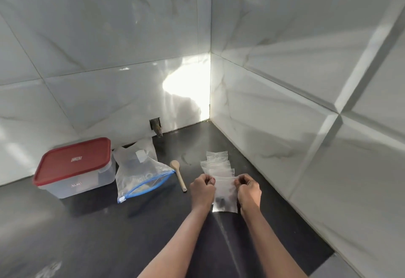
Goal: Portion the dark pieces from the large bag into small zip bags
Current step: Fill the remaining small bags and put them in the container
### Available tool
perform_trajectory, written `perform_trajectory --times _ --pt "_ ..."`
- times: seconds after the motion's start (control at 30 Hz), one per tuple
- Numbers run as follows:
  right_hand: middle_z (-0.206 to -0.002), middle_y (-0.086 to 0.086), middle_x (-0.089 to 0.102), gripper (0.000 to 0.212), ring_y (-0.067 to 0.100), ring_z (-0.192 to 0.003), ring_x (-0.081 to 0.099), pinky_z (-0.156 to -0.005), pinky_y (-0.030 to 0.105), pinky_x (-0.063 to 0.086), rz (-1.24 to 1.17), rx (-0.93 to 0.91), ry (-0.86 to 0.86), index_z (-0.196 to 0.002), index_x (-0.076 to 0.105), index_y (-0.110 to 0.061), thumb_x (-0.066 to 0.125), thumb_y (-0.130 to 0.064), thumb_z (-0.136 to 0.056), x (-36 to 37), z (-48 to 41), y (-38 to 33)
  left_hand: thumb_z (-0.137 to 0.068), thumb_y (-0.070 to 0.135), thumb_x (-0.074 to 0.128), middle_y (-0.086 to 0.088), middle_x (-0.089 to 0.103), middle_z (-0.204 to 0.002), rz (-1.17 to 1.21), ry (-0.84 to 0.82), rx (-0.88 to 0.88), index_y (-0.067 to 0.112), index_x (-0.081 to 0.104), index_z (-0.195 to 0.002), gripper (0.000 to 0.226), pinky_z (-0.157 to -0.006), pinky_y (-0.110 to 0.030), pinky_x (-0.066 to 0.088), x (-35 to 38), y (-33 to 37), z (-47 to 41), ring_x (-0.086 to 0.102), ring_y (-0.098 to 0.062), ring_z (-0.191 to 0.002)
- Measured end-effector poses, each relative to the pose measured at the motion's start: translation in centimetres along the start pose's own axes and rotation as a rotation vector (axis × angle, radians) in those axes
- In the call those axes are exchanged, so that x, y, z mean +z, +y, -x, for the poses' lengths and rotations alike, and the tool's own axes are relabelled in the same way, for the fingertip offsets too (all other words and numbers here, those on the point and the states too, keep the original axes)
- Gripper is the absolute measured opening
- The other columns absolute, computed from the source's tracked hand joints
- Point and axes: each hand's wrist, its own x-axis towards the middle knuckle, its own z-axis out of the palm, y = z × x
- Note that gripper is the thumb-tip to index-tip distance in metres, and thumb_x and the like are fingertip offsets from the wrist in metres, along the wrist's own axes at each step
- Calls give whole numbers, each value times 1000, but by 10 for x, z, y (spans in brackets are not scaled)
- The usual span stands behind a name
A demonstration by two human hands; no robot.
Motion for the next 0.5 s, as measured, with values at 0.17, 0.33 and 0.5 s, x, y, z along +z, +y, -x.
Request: perform_trajectory --times 0.17,0.33,0.5 --pt "-75 5 62 11 20 -73 54 -67 24 39 71 20 64 -79 65 -9 59 -6 -88 3 -7 4 -87 13 61 -2 66 -77 39 54 -54 11 69 -85 9 -69 -23 40 10 -1 1 58 -17 -77" --pt "-80 6 61 11 23 -79 54 -70 26 37 111 -4 94 -91 64 -3 55 -9 -92 10 -3 6 -85 17 68 -2 71 -89 102 49 -57 9 70 -97 15 -76 -19 44 6 -4 0 62 -12 -83" --pt "-102 19 62 14 38 -96 56 -81 38 41 196 -109 260 -100 63 2 57 -2 -88 21 8 5 -84 15 68 3 68 -86 88 69 3 10 69 -100 17 -71 -8 40 -10 -5 4 61 -7 -81"
